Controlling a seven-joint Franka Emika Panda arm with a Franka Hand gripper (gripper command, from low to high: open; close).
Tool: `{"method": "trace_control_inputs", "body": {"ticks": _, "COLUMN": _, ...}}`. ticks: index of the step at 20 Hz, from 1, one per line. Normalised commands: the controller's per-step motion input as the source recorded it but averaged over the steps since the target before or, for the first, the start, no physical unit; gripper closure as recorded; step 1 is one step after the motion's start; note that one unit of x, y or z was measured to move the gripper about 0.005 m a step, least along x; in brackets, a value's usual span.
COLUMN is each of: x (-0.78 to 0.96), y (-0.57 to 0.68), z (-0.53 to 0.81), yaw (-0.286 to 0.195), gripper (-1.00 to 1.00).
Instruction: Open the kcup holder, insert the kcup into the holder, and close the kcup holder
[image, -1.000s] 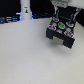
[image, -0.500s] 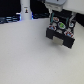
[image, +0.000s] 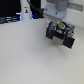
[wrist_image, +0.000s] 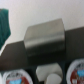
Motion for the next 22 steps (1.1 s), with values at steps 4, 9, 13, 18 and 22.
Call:
{"method": "trace_control_inputs", "body": {"ticks": 4, "x": 0.14, "y": 0.2, "z": -0.22, "yaw": 0.166, "gripper": -1.0}}
{"method": "trace_control_inputs", "body": {"ticks": 9, "x": 0.04, "y": 0.24, "z": -0.13, "yaw": 0.208, "gripper": -1.0}}
{"method": "trace_control_inputs", "body": {"ticks": 13, "x": -0.18, "y": 0.25, "z": -0.07, "yaw": 0.183, "gripper": -1.0}}
{"method": "trace_control_inputs", "body": {"ticks": 18, "x": -0.35, "y": 0.25, "z": -0.02, "yaw": 0.2, "gripper": -1.0}}
{"method": "trace_control_inputs", "body": {"ticks": 22, "x": -0.43, "y": 0.32, "z": 0.0, "yaw": 0.175, "gripper": -1.0}}
